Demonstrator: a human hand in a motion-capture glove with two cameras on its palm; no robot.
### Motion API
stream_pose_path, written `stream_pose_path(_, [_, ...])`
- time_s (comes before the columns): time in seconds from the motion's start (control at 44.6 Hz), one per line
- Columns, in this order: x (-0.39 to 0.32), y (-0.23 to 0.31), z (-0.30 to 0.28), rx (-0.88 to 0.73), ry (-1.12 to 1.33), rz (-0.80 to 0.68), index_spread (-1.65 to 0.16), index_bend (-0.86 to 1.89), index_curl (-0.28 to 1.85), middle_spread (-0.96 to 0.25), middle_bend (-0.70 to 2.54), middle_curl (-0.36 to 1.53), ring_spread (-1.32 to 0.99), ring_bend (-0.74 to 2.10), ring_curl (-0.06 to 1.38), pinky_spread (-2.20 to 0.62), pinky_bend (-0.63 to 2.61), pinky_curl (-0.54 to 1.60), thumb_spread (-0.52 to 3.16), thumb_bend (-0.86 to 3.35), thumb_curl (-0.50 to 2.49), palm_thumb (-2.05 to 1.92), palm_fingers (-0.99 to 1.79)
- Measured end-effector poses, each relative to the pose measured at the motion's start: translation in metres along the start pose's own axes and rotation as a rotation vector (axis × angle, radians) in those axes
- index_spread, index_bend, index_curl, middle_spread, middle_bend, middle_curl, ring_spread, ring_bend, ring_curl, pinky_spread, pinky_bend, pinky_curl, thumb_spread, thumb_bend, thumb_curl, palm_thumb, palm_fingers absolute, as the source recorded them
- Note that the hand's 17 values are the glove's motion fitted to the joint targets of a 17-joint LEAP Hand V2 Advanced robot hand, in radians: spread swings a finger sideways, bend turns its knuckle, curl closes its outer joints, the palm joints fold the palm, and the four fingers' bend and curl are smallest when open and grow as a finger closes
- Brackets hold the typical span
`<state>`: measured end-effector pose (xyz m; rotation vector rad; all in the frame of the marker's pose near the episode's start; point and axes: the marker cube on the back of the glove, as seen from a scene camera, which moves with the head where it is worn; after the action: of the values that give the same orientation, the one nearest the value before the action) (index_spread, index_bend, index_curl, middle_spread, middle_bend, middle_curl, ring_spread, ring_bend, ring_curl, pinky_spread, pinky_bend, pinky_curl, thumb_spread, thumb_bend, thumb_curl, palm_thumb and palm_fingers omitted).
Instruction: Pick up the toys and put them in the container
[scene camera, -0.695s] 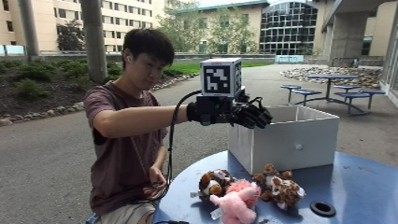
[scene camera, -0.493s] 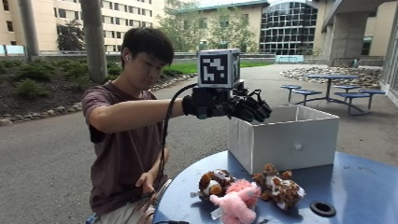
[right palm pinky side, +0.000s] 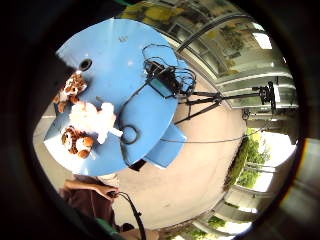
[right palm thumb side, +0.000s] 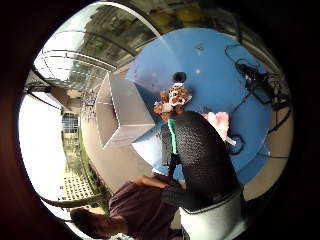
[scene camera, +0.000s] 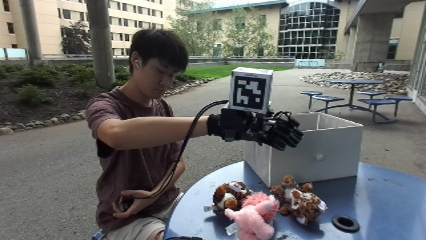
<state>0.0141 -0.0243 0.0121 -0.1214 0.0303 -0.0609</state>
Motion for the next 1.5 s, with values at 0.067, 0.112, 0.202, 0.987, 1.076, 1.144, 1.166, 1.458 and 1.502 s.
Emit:
stream_pose_path(0.067, [-0.005, -0.003, 0.020, -0.066, 0.029, -0.024, -0.23, 0.07, 0.17, -0.16, 0.19, 0.23, -0.13, 0.41, 0.18, -0.02, 0.59, 0.28, 1.42, -0.02, 0.16, -0.02, -0.13])
stream_pose_path(0.112, [-0.007, -0.006, 0.037, -0.104, 0.066, -0.027, -0.22, 0.06, 0.16, -0.15, 0.17, 0.23, -0.12, 0.39, 0.18, -0.01, 0.62, 0.29, 1.39, -0.02, 0.18, -0.01, -0.19])
stream_pose_path(0.202, [-0.010, -0.012, 0.074, -0.145, 0.133, -0.036, -0.21, 0.02, 0.14, -0.12, 0.16, 0.24, -0.10, 0.37, 0.19, -0.01, 0.65, 0.31, 1.35, -0.02, 0.20, -0.01, -0.26])
stream_pose_path(0.987, [-0.028, -0.018, 0.247, -0.137, 0.023, -0.192, -0.12, 0.31, 0.12, -0.09, 1.05, 0.53, -0.25, 1.26, 0.49, -0.49, 0.70, 0.31, 1.47, 0.51, 0.54, 0.93, 1.42])
stream_pose_path(1.076, [-0.031, -0.025, 0.241, -0.120, -0.007, -0.162, -0.09, 0.54, 0.19, -0.11, 1.06, 0.54, -0.24, 1.27, 0.50, -0.49, 0.68, 0.31, 1.47, 0.54, 0.59, 0.98, 1.45])
stream_pose_path(1.144, [-0.034, -0.029, 0.233, -0.148, -0.012, -0.146, -0.05, 0.75, 0.27, -0.16, 1.10, 0.56, -0.27, 1.29, 0.52, -0.46, 0.66, 0.31, 1.36, 0.49, 0.64, 0.95, 1.47])
stream_pose_path(1.166, [-0.035, -0.031, 0.229, -0.159, -0.013, -0.143, -0.04, 0.81, 0.29, -0.16, 1.14, 0.57, -0.28, 1.27, 0.52, -0.46, 0.69, 0.33, 1.31, 0.47, 0.66, 0.94, 1.47])
stream_pose_path(1.458, [-0.069, -0.039, 0.070, -0.053, -0.119, -0.148, -0.07, 0.72, 0.36, -0.21, 1.22, 0.65, -0.36, 1.40, 0.59, -0.44, 0.99, 0.46, 0.80, 0.16, 0.78, 0.63, 1.01])
stream_pose_path(1.502, [-0.078, -0.039, 0.042, -0.013, -0.108, -0.152, -0.08, 0.67, 0.36, -0.22, 1.23, 0.66, -0.36, 1.41, 0.60, -0.43, 1.01, 0.48, 0.76, 0.14, 0.80, 0.63, 0.99])
